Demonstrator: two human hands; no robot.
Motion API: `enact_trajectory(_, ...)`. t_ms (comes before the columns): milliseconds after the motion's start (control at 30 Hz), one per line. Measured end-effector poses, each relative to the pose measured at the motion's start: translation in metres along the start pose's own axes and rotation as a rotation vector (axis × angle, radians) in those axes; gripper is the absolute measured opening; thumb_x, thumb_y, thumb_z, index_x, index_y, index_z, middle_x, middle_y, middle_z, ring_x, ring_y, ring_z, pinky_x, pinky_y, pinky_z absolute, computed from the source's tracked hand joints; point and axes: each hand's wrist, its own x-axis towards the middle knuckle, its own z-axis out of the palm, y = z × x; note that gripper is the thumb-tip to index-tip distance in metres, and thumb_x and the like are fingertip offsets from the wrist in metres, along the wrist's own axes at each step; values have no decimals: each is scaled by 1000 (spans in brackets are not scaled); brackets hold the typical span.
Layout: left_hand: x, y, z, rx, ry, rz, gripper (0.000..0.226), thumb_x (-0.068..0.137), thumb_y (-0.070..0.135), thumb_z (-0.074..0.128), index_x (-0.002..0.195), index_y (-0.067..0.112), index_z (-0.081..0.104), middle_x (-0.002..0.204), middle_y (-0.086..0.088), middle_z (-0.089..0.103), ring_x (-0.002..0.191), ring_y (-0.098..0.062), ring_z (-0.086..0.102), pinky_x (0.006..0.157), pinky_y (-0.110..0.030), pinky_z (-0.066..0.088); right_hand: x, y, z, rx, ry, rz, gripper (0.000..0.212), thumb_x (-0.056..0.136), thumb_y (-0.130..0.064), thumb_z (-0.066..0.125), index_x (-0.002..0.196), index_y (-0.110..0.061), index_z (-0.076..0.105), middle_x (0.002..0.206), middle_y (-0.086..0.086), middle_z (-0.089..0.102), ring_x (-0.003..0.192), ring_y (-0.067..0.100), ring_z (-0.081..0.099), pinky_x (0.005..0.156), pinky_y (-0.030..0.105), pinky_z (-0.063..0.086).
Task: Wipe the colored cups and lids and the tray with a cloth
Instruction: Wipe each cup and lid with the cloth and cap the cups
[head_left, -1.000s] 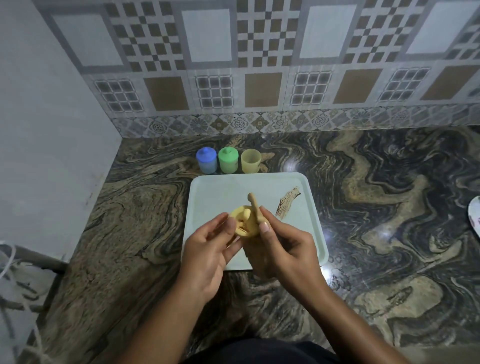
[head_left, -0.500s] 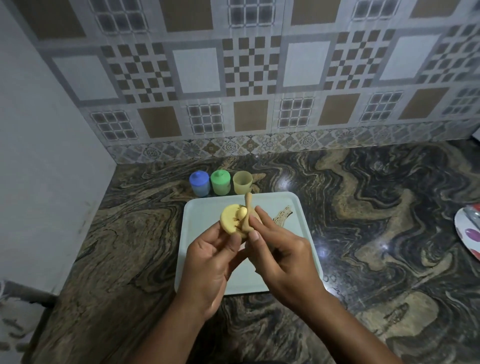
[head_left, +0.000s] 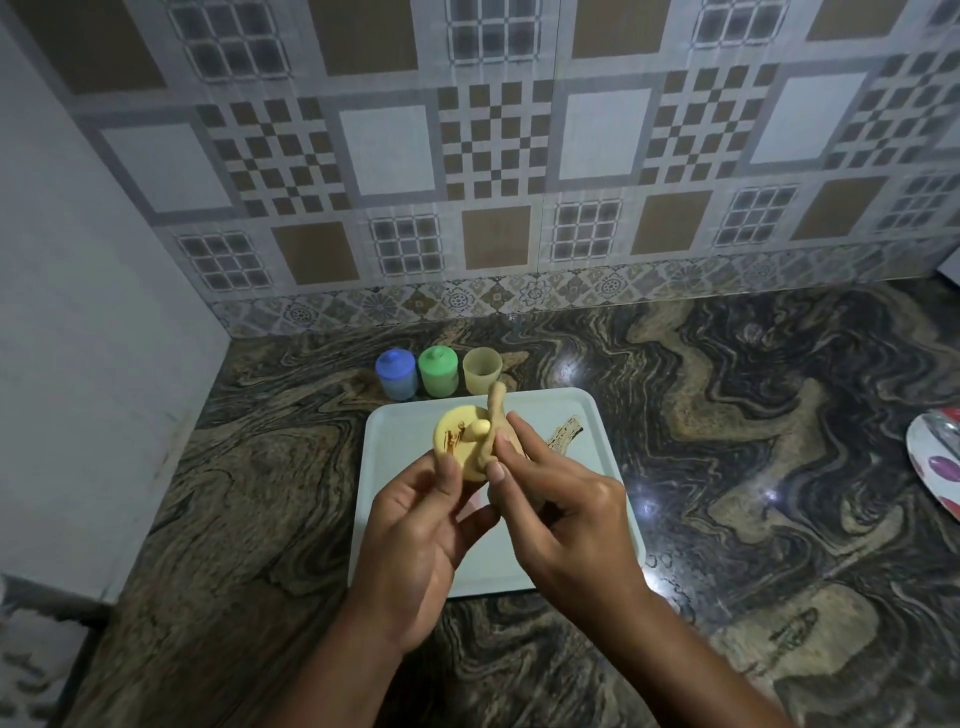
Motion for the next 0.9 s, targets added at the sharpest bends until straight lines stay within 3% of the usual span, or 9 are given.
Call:
enact_trajectory(67, 0, 2, -3, 78, 14, 25, 31, 94, 25, 51, 110, 10, 73, 117, -16, 71, 105, -27, 65, 79, -35, 54, 2, -2, -1, 41, 14, 46, 24, 94, -18, 69, 115, -10, 77, 110, 3, 78, 130, 2, 57, 93, 20, 56)
enact_trajectory(200, 3, 5, 0, 42, 62, 3, 39, 89, 35, 57, 107, 4, 73, 98, -14, 69, 68, -14, 52, 52, -23, 39, 4, -3, -4, 201, -10, 216, 24, 92, -20, 71, 115, -18, 78, 115, -35, 67, 122, 10, 66, 92, 35, 61)
enact_trajectory(300, 5, 5, 3, 54, 62, 3, 44, 91, 41, 52, 110, 8, 73, 109, -13, 73, 86, -20, 67, 66, -34, 48, 3, -3, -3, 218, -17, 264, 28, 92, -34, 68, 118, -27, 77, 120, -20, 72, 101, 15, 73, 82, 38, 61)
enact_trajectory(367, 4, 3, 4, 102, 34, 20, 42, 92, 41, 49, 112, 13, 73, 120, -14, 71, 110, -29, 68, 87, -46, 51, 3, -6, -4, 203, -3, 255, 29, 92, -34, 68, 117, -25, 77, 123, -23, 70, 109, 18, 73, 83, 36, 61)
enact_trajectory(400, 3, 3, 5, 137, 6, 41, 37, 92, 39, 53, 113, 15, 73, 122, -14, 70, 116, -31, 65, 89, -47, 51, 4, -6, -5, 187, 5, 231, 27, 92, -30, 69, 117, -21, 77, 123, -23, 69, 116, 17, 70, 87, 33, 61)
enact_trajectory(533, 1, 2, 5, 165, 24, 75, 36, 84, 35, 69, 112, 12, 73, 119, -23, 68, 115, -39, 59, 96, -59, 44, 7, -8, -10, 137, 22, 135, 25, 91, -15, 72, 115, -13, 77, 120, -14, 69, 124, 7, 64, 95, 24, 57)
enact_trajectory(633, 3, 4, 8, 138, 136, 48, 43, 84, 44, 66, 107, 9, 74, 111, -35, 63, 105, -45, 55, 97, -71, 38, 6, -6, -10, 200, 28, 202, 23, 90, -10, 76, 113, -12, 78, 118, -16, 69, 122, 5, 65, 97, 26, 57)
enact_trajectory(767, 5, 1, 10, 109, 147, 58, 53, 89, 52, 49, 115, 11, 71, 122, -21, 68, 119, -42, 60, 103, -71, 38, 2, -4, -8, 271, -4, 292, 24, 89, -14, 77, 113, -16, 79, 115, -16, 74, 119, 15, 69, 91, 45, 62)
enact_trajectory(900, 2, 0, 7, 152, 33, 98, 36, 91, 33, 52, 111, 12, 72, 120, -17, 70, 114, -36, 64, 97, -64, 43, 2, -7, -10, 113, 13, 124, 24, 88, -18, 76, 112, -13, 79, 121, -8, 70, 124, 7, 63, 95, 30, 59)
